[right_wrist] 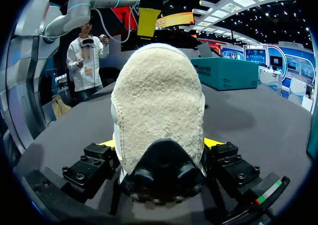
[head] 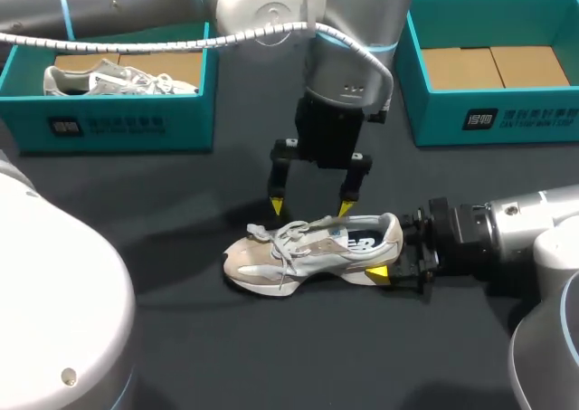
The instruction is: Take the shoe out of the shoebox, open the shoe tongue, remove and reinsert the insole, then place the shoe into the shoebox
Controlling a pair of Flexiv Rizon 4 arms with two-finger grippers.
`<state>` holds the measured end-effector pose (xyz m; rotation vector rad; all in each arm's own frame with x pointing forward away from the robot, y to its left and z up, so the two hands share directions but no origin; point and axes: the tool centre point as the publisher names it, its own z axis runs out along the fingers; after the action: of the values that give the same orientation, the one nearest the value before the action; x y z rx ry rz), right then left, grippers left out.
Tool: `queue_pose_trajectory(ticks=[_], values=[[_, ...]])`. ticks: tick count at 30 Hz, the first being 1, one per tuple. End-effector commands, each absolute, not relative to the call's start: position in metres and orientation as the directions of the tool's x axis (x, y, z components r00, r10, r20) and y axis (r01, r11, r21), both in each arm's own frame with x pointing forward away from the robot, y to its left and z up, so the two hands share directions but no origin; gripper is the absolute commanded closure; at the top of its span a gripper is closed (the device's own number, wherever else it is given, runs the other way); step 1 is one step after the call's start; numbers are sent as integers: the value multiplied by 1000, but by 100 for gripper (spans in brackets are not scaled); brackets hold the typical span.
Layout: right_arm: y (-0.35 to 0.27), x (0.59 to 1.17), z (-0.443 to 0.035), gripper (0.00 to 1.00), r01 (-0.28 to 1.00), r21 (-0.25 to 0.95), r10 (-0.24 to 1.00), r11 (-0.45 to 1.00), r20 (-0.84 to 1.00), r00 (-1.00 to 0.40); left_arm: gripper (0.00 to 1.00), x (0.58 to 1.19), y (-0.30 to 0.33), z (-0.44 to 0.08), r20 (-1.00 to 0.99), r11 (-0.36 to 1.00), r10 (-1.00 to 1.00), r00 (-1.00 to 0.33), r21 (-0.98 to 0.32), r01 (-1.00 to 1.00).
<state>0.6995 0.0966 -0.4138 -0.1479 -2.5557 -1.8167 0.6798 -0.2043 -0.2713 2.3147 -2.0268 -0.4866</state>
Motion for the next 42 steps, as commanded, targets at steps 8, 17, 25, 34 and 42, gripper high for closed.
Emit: queue_pose_trajectory(ticks=[8,17,25,34,42], values=[[101,702,-417,100,79,941,77,330,57,-995,0,688,-243,-301,-317,-232,-936,153,229,-945],[101,702,-417,100,79,941,77,330,57,-995,0,684,-255,-314,-347,-218,-928,134,218,-951],[101,702,-417,100,79,941,77,330,57,-995,6,679,-262,-327,-394,-228,-910,128,219,-949],[101,702,-417,100,79,941,77,330,57,-995,16,678,-261,-338,-437,-242,-891,126,220,-945],[101,702,-417,100,79,941,77,330,57,-995,33,671,-250,-345,-477,-247,-873,100,256,-935]])
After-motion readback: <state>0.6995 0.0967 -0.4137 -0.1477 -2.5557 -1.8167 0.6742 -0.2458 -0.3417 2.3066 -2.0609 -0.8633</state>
